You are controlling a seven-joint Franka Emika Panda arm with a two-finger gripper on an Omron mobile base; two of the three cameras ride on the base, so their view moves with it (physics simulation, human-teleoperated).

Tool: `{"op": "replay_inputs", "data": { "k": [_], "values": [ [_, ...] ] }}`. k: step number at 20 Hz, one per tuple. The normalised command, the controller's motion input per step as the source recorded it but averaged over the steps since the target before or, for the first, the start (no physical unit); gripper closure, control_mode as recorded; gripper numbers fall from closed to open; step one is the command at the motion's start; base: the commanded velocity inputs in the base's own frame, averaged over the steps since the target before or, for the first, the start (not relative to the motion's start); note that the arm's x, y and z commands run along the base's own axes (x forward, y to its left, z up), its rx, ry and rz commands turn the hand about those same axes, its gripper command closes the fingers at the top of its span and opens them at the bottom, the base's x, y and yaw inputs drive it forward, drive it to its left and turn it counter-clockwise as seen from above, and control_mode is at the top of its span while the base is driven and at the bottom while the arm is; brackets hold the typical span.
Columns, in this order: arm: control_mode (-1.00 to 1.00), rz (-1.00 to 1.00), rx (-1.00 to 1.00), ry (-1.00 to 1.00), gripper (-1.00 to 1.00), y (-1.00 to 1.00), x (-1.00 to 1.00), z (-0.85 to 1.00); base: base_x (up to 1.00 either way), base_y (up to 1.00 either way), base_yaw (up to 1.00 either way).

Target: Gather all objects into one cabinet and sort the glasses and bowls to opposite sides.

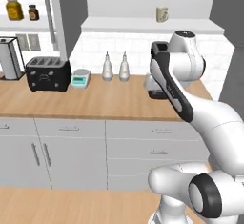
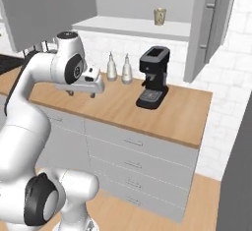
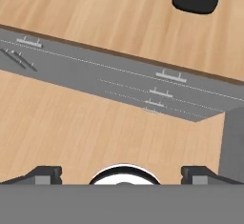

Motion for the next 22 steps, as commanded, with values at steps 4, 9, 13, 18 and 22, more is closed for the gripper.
{"op": "replay_inputs", "data": {
  "k": [4, 9, 13, 18, 22],
  "values": [
    [1.00, 0.00, 0.00, 0.00, -1.00, 0.00, 0.00, 0.00, 1.00, -0.02, -0.34],
    [1.00, 0.00, 0.00, 0.00, -1.00, 0.00, 0.00, 0.00, 0.97, -0.06, -0.43],
    [1.00, 0.00, 0.00, 0.00, -1.00, 0.00, 0.00, 0.00, 0.27, 0.00, -0.18],
    [1.00, 0.00, 0.00, 0.00, -1.00, 0.00, 0.00, 0.00, 0.13, 0.00, 0.00],
    [1.00, 0.00, 0.00, 0.00, -1.00, 0.00, 0.00, 0.00, 0.95, 0.14, -0.04]
  ]
}}
